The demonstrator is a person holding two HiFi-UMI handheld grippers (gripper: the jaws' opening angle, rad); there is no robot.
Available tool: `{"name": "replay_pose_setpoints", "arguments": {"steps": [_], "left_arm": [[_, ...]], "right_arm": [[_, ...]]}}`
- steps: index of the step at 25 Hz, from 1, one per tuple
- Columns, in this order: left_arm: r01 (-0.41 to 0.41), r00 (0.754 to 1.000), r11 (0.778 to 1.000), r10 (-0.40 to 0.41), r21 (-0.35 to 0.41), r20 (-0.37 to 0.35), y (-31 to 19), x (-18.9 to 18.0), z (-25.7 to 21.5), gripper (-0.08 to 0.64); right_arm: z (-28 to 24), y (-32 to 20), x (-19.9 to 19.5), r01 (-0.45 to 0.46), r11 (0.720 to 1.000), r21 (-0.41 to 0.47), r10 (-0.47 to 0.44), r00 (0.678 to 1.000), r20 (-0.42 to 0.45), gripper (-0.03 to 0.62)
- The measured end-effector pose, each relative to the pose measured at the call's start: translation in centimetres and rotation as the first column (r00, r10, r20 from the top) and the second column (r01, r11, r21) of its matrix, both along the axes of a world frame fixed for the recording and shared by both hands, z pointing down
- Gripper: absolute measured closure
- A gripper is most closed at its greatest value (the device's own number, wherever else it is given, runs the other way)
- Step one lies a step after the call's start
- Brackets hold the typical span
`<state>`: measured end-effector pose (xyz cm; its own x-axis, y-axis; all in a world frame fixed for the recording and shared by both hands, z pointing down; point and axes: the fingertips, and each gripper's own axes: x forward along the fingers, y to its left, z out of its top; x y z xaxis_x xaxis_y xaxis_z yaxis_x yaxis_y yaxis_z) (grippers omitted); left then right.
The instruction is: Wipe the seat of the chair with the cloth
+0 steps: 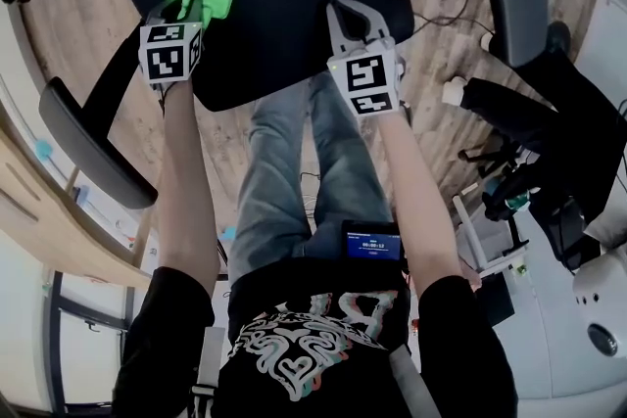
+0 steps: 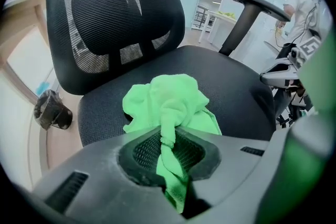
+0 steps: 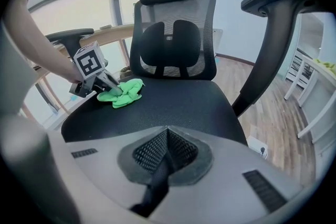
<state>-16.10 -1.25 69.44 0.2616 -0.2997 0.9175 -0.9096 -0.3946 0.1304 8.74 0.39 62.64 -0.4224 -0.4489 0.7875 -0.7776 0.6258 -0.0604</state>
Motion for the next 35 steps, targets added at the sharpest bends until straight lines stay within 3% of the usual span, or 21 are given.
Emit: {"name": "replay_pose_setpoints", "arguments": {"steps": [12,25,35], "left_arm": [[0.006,1.000,1.000,-0.006,-0.005,-0.027,0.0,1.7,0.8,0.508],[-0.147,0.975,0.989,0.145,-0.002,-0.166,2.0,14.7,0.5,0.508],[-0.304,0.929,0.952,0.302,0.026,-0.213,4.2,20.5,-0.3,0.508]], "right_arm": [[0.6,0.9,2.5,-0.020,1.000,-0.003,0.020,1.000,-0.015,0.591],[0.4,1.0,4.1,-0.036,0.999,0.012,0.037,0.999,-0.022,0.591],[0.3,1.9,6.1,-0.055,0.998,0.019,0.056,0.998,-0.037,0.591]]}}
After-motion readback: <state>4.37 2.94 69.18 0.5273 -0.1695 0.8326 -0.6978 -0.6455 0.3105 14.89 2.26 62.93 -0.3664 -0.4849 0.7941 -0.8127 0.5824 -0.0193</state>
